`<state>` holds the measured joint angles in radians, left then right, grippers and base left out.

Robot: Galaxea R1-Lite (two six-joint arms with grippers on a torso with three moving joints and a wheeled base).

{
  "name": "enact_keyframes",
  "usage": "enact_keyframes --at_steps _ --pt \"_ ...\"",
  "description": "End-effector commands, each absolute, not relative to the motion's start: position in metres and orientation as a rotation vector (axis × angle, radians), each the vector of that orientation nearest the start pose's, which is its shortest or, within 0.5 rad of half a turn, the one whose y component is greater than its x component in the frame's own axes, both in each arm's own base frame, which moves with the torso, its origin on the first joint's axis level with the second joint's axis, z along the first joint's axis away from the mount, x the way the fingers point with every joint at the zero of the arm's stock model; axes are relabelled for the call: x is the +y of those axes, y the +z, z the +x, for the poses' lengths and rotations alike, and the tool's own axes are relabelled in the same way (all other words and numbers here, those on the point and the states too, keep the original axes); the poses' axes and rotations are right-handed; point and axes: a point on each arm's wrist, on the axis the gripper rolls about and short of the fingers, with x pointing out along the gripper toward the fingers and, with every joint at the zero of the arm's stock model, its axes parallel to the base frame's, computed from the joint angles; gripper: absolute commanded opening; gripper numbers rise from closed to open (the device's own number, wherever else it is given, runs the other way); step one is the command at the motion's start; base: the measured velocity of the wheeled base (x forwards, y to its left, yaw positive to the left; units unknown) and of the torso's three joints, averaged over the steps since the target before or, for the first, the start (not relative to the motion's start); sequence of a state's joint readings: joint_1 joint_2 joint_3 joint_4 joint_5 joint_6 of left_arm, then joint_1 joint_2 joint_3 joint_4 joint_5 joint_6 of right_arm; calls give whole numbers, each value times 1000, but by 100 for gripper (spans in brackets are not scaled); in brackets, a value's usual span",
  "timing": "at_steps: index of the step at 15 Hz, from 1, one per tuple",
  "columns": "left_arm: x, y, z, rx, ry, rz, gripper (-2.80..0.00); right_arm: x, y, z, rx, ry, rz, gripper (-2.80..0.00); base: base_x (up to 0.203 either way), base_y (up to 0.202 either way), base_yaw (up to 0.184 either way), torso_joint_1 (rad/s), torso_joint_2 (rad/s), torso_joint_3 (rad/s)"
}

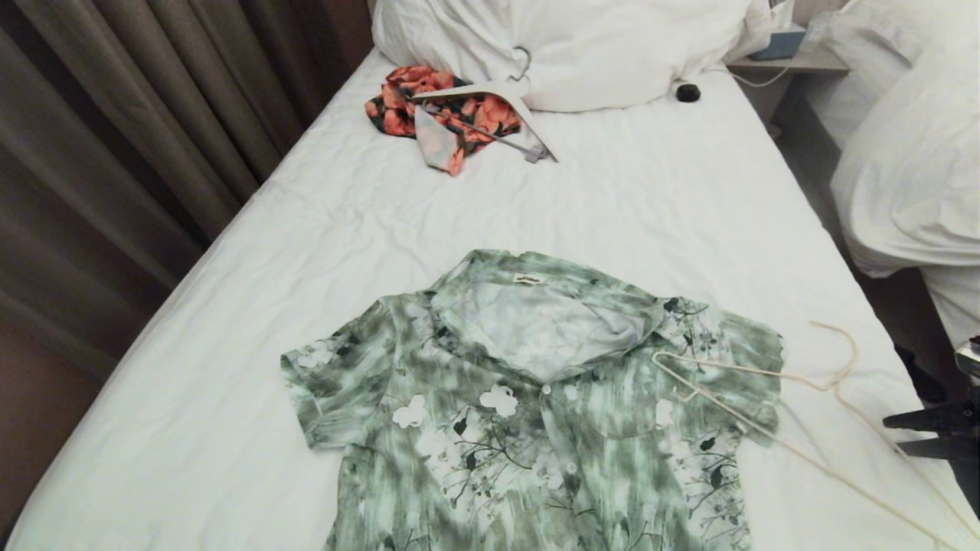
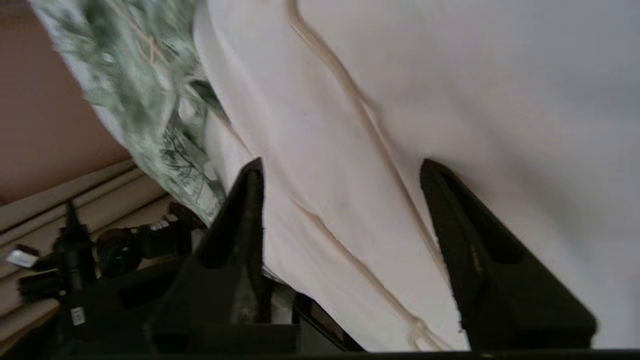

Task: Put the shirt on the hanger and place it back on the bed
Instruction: Lift the shirt and hanger

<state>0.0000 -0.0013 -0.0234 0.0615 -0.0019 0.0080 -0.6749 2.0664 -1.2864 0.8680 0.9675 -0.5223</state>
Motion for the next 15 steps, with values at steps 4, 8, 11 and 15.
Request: enact_keyframes --at_steps 4,8,11,15 --pt "0 75 -25 39 -3 9 -280 -180 102 264 933 525 738 0 0 0 0 0 0 0" --pt "0 75 -25 41 -3 11 -280 -152 95 279 948 638 810 0 0 0 0 0 0 0" --pt "0 75 -25 41 -2 11 -280 -136 93 284 973 686 828 0 0 0 0 0 0 0" --pt "0 75 -25 41 -3 11 -280 -130 75 284 943 692 775 0 0 0 0 0 0 0"
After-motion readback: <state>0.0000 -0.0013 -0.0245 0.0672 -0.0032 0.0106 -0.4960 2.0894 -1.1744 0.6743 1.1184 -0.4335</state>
